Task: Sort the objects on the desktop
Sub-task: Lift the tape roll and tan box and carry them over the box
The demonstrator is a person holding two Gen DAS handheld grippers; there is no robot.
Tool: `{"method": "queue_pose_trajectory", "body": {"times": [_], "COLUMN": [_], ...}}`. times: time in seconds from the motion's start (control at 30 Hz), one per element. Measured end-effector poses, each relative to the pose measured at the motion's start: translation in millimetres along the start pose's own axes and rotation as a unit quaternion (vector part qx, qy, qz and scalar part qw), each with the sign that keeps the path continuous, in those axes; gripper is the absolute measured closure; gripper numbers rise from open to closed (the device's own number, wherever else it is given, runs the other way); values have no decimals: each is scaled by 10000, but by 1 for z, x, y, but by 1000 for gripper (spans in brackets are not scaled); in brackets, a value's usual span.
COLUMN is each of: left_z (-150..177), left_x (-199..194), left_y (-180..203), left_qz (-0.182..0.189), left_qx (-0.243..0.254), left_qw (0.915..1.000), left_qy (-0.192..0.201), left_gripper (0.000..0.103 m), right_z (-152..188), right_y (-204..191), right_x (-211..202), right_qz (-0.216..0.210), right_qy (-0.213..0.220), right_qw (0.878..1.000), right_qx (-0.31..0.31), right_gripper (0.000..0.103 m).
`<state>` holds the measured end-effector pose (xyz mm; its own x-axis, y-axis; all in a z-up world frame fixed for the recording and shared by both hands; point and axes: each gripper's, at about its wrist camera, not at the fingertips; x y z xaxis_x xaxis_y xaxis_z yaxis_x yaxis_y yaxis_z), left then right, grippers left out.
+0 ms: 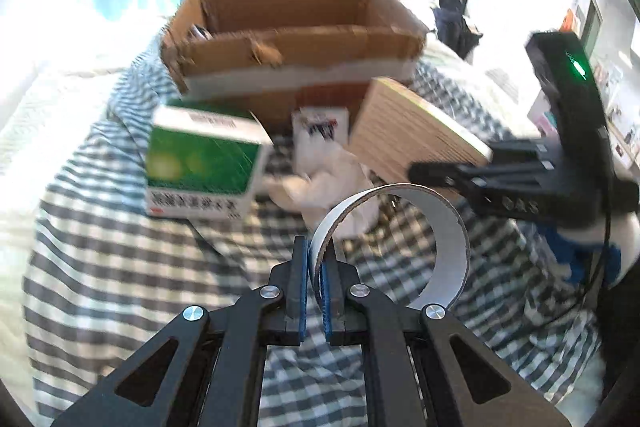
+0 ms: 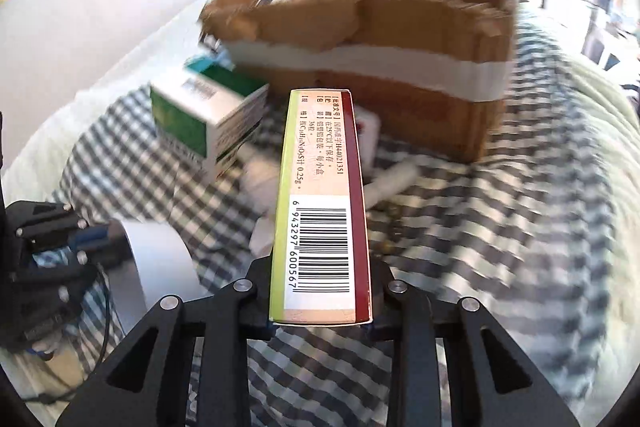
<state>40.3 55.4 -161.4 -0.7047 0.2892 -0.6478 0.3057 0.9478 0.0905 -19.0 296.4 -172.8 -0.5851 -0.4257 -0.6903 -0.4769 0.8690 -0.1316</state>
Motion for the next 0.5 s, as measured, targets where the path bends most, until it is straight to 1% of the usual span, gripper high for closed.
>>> {"method": "queue_pose_trajectory", "body": {"times": [0.07,0.13,0.17,0.23,0.3,0.33,0.37,0.43,0.5], "left_z": [-9,-19,-25,-35,-45,-51,-56,-67,-75], "left_x": [-6,-11,-17,-24,-29,-32,-35,-43,-51], "left_y": [-6,-12,-16,-21,-25,-24,-23,-22,-22], "left_qz": [-46,-75,-88,-115,-157,-171,-182,-236,-277], "left_qx": [-75,-123,-139,-160,-165,-160,-150,-106,-79], "left_qw": [9999,9995,9993,9985,9973,9964,9956,9932,9906], "left_qy": [140,265,330,508,698,817,909,1138,1337], "left_gripper": [98,98,98,98,98,98,98,98,98], "right_z": [-8,-7,-7,-9,-20,-23,-25,-38,-45], "right_y": [4,2,0,-9,-30,-31,-35,-52,-60], "right_x": [-8,-24,-44,-49,-40,-47,-54,-45,-54], "right_qz": [102,208,239,312,325,362,428,567,685], "right_qy": [177,435,573,796,936,1011,1108,1251,1508], "right_qw": [9998,9988,9980,9962,9950,9942,9929,9905,9862], "right_qx": [63,118,144,163,133,85,45,40,63], "right_gripper": [75,75,75,75,75,75,75,75,75]}}
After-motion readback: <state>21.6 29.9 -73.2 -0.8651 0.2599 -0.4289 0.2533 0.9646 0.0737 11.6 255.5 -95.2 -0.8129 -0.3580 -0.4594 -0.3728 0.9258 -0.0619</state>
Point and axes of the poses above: each gripper's, at about its wrist camera, not at the fingertips, and x roughly the way its jaws point, y to its right, z to its underside, and after that the axes turned 8 degrees about y, right-handed
